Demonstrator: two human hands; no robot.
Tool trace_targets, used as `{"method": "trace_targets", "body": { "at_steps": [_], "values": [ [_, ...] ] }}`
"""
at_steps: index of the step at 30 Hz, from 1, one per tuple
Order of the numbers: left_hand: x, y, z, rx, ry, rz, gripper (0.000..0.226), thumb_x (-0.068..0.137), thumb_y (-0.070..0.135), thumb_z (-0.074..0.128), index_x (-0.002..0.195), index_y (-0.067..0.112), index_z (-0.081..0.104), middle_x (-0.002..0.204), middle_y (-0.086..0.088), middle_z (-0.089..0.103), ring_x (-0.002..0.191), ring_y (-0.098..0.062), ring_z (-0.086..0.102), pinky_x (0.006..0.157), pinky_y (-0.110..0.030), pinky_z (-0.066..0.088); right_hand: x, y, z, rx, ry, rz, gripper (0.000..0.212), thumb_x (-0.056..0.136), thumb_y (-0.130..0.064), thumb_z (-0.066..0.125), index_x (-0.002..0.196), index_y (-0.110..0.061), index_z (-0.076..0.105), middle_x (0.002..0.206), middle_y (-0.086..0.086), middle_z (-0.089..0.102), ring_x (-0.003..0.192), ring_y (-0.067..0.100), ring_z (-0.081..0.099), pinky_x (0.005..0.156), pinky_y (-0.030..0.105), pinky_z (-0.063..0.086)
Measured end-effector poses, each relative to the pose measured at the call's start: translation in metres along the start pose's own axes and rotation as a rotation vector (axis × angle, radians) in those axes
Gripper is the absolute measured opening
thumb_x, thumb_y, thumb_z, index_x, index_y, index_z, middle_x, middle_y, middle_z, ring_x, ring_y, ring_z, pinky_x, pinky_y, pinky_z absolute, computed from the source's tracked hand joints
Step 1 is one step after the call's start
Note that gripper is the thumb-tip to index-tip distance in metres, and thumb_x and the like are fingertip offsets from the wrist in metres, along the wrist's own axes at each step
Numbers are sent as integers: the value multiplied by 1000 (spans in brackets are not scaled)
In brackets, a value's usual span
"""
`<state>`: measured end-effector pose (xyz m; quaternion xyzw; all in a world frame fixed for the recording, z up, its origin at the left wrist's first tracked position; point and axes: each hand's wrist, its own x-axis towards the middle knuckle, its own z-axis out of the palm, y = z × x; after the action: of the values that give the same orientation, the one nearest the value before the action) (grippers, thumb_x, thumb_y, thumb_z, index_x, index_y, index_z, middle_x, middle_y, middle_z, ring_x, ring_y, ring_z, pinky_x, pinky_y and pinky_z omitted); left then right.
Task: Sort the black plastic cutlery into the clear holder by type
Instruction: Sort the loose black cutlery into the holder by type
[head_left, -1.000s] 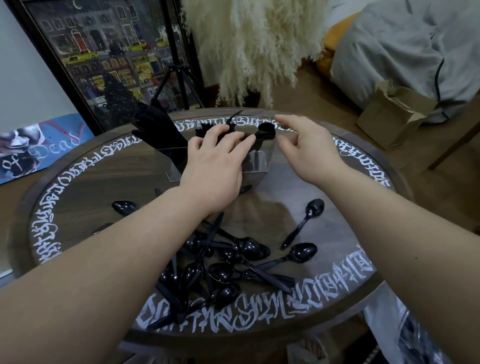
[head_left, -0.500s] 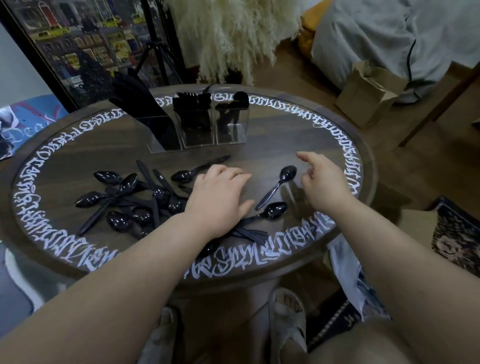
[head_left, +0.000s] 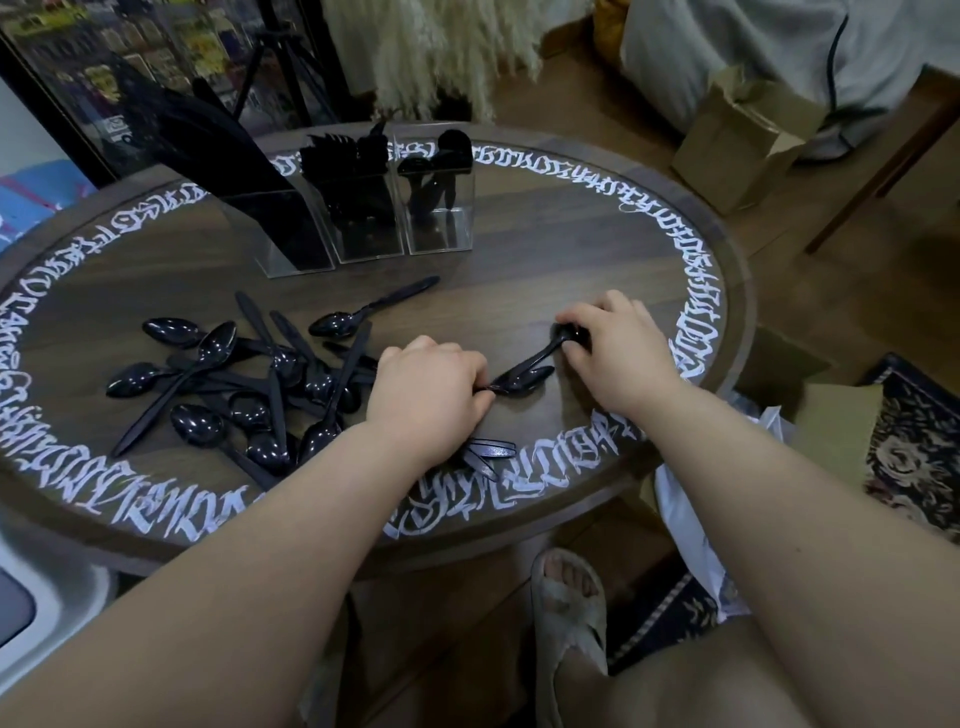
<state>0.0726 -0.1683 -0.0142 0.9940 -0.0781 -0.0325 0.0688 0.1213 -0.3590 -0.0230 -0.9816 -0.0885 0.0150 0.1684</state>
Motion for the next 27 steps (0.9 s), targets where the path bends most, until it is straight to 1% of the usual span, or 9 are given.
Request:
{"method": "trace_targets", "body": {
  "at_steps": [4, 7, 10, 12, 14, 17, 20, 23, 27],
  "values": [
    [0, -2, 1, -48, 68, 7, 22, 94, 44, 49, 104, 30, 63, 101, 8, 66, 106, -19, 51, 90, -37, 36, -7, 3, -4, 12, 6, -15, 33, 95, -27, 53, 127, -22, 59, 118, 7, 51, 111, 29, 47, 90, 33, 39],
    [-2, -3, -9, -146, 196, 22, 18, 93, 40, 52, 100, 27, 63, 98, 8, 65, 103, -20, 53, 91, -38, 36, -9, 5, -10, 57, 34, 4, 30, 95, -22, 53, 124, -17, 62, 115, 9, 54, 103, 28, 55, 86, 31, 41],
    [-4, -4, -27, -242, 336, 23, 14, 94, 33, 52, 97, 21, 59, 89, 6, 64, 91, -23, 57, 86, -37, 35, -11, 3, -20, 84, 113, 39, 27, 94, -14, 52, 116, -14, 67, 111, 10, 61, 103, 30, 57, 86, 32, 42],
    [-8, -7, -37, -285, 389, 7, 13, 96, 29, 51, 99, 18, 57, 82, 3, 64, 80, -26, 58, 80, -37, 38, -14, -1, -27, 115, 118, 58, 22, 94, -17, 54, 110, -15, 70, 106, 7, 66, 98, 26, 59, 79, 27, 41],
    [-14, -13, -45, -310, 398, -29, 13, 98, 27, 48, 103, 16, 54, 82, 0, 65, 75, -28, 58, 74, -37, 43, -20, -9, -31, 196, 86, 59, 16, 92, -20, 58, 101, -16, 71, 93, 1, 69, 87, 20, 61, 68, 22, 35],
    [-25, -27, -48, -313, 332, -78, 12, 99, 25, 43, 106, 17, 49, 80, 0, 60, 74, -27, 57, 68, -39, 45, -31, -27, -34, 376, -12, 50, 5, 88, -21, 65, 86, -21, 70, 72, -10, 63, 65, 8, 55, 52, 13, 36],
    [-36, -41, -46, -289, 194, -133, 15, 100, 26, 39, 108, 17, 47, 74, 1, 55, 73, -27, 54, 64, -36, 39, -43, -46, -28, 451, -169, 17, 11, 86, -22, 69, 76, -22, 64, 64, -11, 57, 57, 4, 50, 45, 7, 34],
    [-46, -51, -42, -259, 87, -159, 20, 101, 28, 38, 108, 16, 51, 77, -2, 58, 77, -28, 56, 65, -34, 37, -50, -62, -13, 319, -277, -23, 7, 86, -26, 70, 85, -19, 66, 67, -12, 56, 60, 3, 50, 50, 8, 36],
    [-58, -62, -41, -228, 55, -157, 27, 101, 25, 37, 104, 9, 58, 91, -7, 62, 91, -30, 57, 73, -34, 39, -51, -77, -1, 204, -375, -29, 30, 85, -29, 70, 112, -16, 66, 106, 1, 68, 92, 17, 61, 78, 25, 48]
  ]
}}
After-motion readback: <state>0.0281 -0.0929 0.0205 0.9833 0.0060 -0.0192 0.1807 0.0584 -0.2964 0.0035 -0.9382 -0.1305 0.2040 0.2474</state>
